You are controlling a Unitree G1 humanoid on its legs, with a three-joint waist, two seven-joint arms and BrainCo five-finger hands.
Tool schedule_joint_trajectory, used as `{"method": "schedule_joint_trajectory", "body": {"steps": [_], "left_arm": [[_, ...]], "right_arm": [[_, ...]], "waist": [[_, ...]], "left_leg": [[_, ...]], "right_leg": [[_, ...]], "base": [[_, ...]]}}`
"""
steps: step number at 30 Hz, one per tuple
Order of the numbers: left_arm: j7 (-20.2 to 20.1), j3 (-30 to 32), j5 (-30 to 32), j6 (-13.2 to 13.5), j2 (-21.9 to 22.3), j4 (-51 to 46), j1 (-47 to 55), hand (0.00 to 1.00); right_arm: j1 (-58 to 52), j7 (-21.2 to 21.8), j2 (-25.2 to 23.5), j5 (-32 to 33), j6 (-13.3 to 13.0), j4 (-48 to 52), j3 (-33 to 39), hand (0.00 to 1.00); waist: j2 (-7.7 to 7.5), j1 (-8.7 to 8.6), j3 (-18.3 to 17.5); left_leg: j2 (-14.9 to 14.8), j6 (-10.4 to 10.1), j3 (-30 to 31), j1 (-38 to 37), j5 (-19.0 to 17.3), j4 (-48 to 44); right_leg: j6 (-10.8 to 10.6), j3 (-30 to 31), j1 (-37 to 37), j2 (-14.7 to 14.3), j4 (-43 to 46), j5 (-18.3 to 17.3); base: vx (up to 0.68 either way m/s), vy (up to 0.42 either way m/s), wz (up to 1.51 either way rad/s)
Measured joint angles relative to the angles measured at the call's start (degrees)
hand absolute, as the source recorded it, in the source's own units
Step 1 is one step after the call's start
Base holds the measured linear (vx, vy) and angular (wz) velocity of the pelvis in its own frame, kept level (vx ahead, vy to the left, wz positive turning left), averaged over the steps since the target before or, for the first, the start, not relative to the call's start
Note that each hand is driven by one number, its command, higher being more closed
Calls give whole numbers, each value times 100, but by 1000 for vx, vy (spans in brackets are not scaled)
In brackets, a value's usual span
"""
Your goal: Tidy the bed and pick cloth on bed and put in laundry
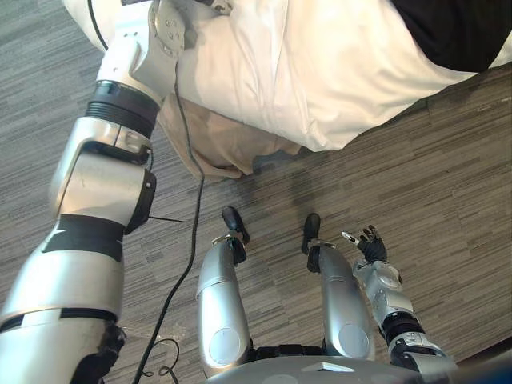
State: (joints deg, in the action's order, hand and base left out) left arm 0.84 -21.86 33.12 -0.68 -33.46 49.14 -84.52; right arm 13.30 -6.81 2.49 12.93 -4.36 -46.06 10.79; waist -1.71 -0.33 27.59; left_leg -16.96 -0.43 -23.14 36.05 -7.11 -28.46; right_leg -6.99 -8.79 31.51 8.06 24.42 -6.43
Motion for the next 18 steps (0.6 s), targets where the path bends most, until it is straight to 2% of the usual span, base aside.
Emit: {"method": "schedule_joint_trajectory", "body": {"steps": [2,4,6,8,10,13,17,18], "left_arm": [[-90,-60,-44,8,1,-5,0,100],[-198,-380,-192,10,-38,-134,2,100],[-437,-1601,-415,4,-344,-1008,143,100],[-520,-2047,-567,80,-515,-1633,349,100],[-722,-2639,-826,359,-882,-2865,1118,100],[-1000,-3002,-985,633,-1373,-3837,2284,100],[-1365,-2944,-1202,744,-2126,-4538,3670,100],[-1438,-2812,-1245,759,-2295,-4657,4104,0]], "right_arm": [[93,7,4,0,32,8,-8,0],[110,18,22,0,50,6,-8,0],[6,26,43,-7,98,8,-8,0],[-63,29,66,-15,101,13,-8,0],[-271,45,117,-78,121,74,4,0],[-556,128,155,-178,176,86,5,0],[-987,269,150,-559,282,107,13,0],[-1167,316,150,-634,289,102,15,0]], "waist": [[1,6,0],[2,34,-1],[15,86,-8],[66,91,-33],[198,113,-109],[383,168,-319],[413,294,-609],[400,289,-804]], "left_leg": [[8,11,0,-7,7,1],[18,13,2,-62,8,5],[57,14,42,-340,8,55],[103,14,105,-489,8,104],[270,31,156,-874,19,302],[406,23,193,-1174,28,495],[677,-10,281,-1686,226,1013],[769,-20,344,-1806,312,1213]], "right_leg": [[-1,2,-21,3,-36,20],[-1,0,-84,10,-52,20],[-3,-52,-393,29,-72,18],[-5,-124,-590,53,-104,11],[-49,-278,-1013,162,-174,-80],[-78,-389,-1367,230,-301,-130],[-118,-594,-1891,367,-545,-178],[-121,-694,-2057,401,-654,-180]], "base": [[0,0,0],[7,9,2],[30,21,14],[29,21,25],[57,24,38],[54,-3,26],[75,-22,31],[127,-44,42]]}}
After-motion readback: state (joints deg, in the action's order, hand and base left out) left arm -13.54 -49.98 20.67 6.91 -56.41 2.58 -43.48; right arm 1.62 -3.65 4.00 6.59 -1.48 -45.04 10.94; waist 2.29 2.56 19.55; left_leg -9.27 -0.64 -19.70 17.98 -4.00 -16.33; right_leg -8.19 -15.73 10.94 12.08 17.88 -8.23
